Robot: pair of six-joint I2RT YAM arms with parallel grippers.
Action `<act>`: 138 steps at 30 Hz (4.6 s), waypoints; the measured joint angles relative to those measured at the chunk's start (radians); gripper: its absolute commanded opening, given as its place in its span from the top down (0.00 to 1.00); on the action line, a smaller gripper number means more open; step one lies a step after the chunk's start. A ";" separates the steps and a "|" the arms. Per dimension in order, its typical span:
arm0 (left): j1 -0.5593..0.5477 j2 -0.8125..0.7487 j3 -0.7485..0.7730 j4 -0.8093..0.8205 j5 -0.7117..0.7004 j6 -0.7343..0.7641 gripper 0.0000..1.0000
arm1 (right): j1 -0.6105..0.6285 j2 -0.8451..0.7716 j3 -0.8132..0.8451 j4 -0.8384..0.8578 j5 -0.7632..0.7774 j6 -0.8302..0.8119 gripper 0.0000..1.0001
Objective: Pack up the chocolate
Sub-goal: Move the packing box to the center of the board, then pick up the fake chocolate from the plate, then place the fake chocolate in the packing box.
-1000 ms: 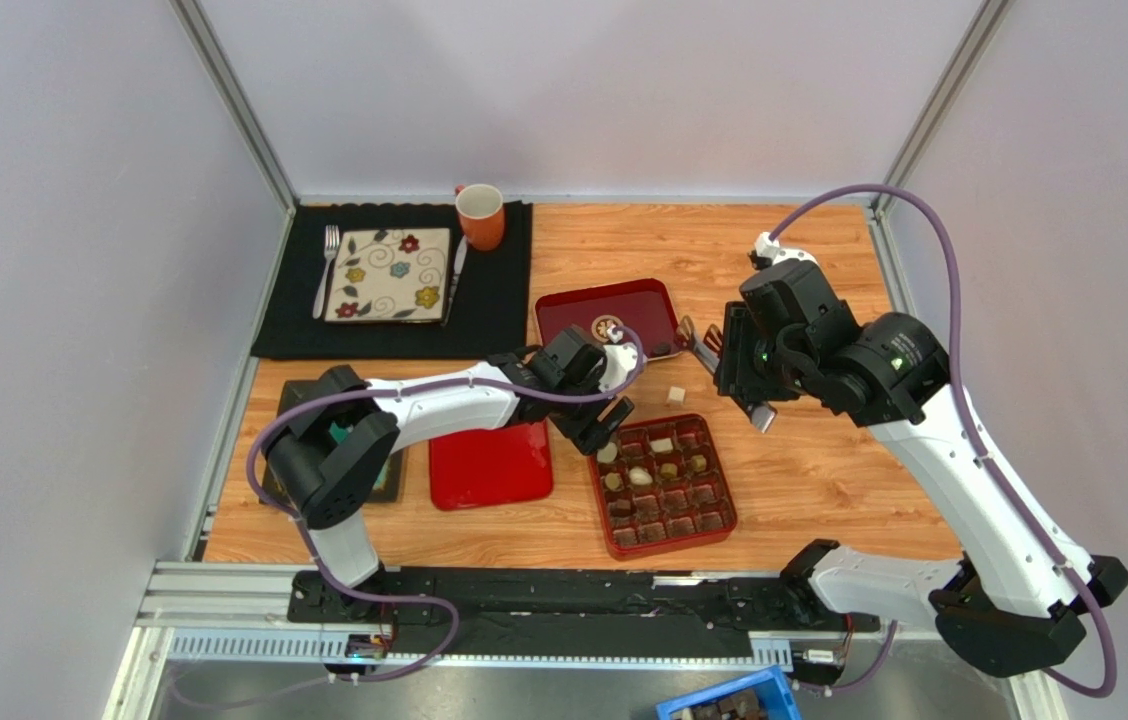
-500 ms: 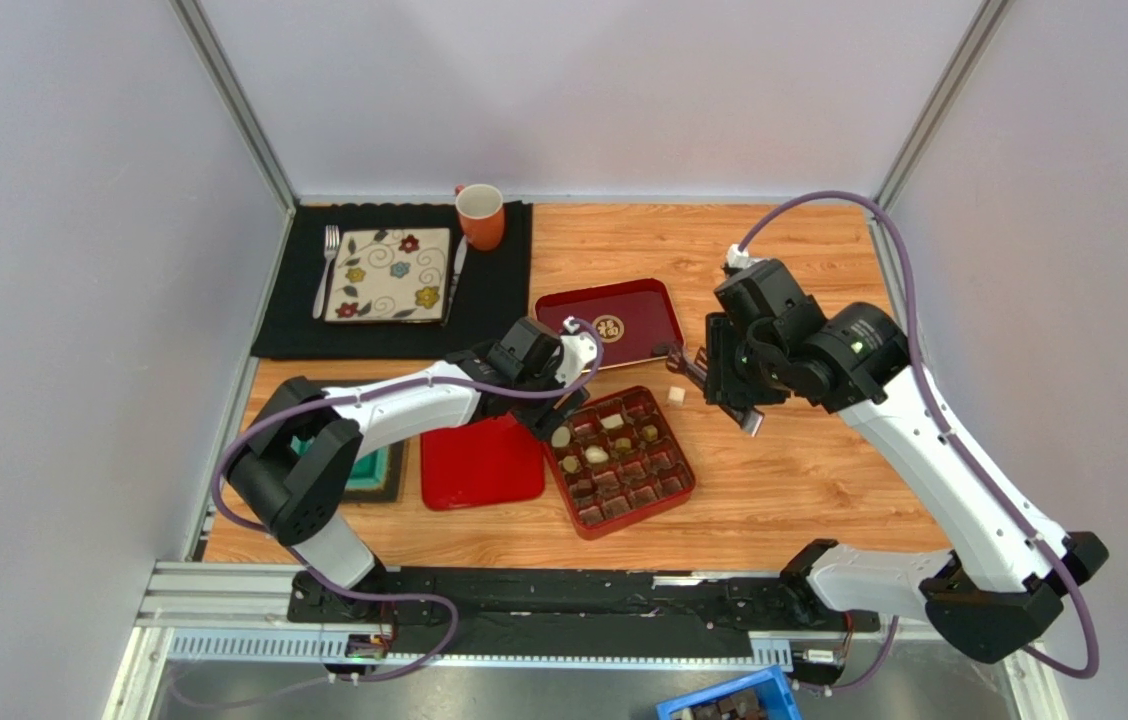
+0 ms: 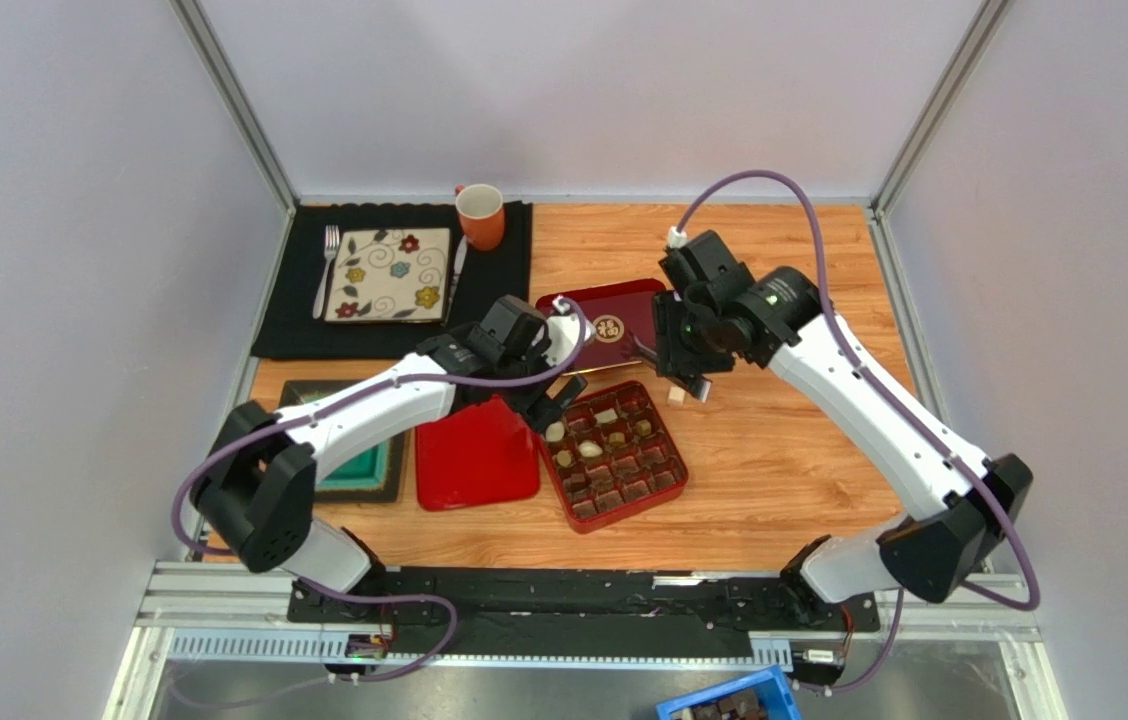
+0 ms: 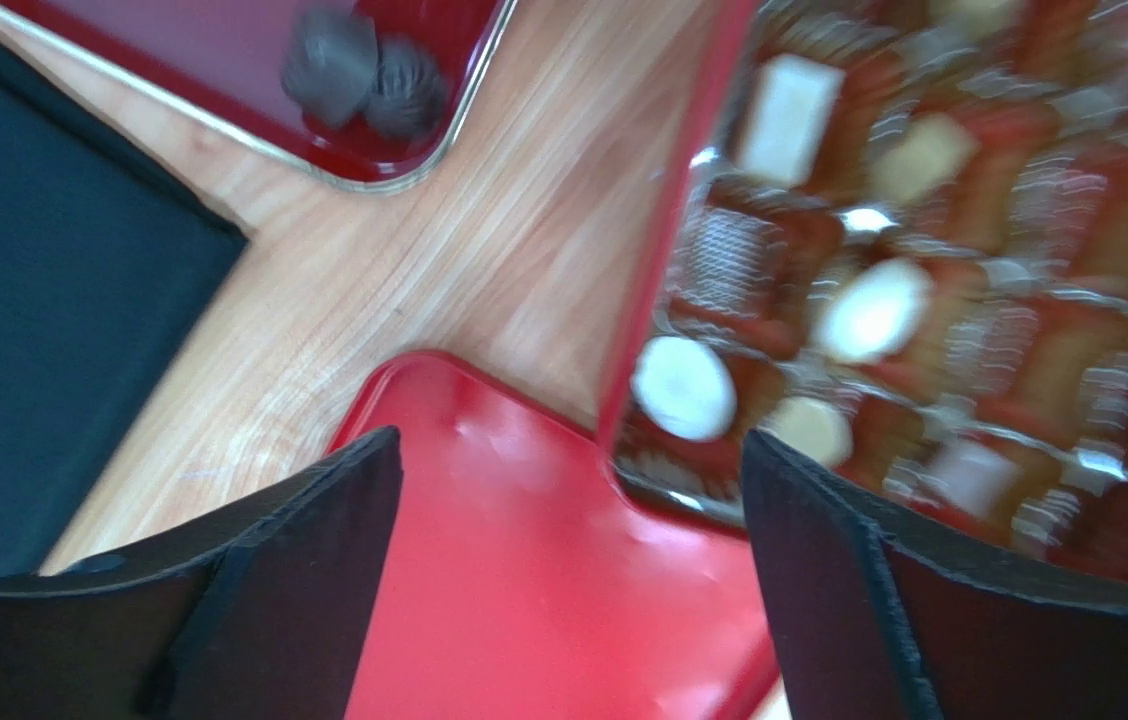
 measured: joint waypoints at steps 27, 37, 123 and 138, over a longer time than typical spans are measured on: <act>0.500 -0.071 0.008 -0.106 0.335 -0.185 0.09 | 0.004 0.474 0.254 0.161 -0.175 -0.116 0.56; 0.500 -0.067 0.008 -0.100 0.351 -0.187 0.10 | 0.024 0.507 0.266 0.159 -0.167 -0.145 0.65; 0.500 -0.040 -0.002 -0.122 0.328 -0.130 0.14 | 0.243 -0.101 -0.131 -0.076 -0.198 -0.021 0.60; 0.500 -0.043 -0.013 -0.119 0.328 -0.129 0.14 | 0.122 0.098 0.160 -0.043 -0.127 -0.145 0.59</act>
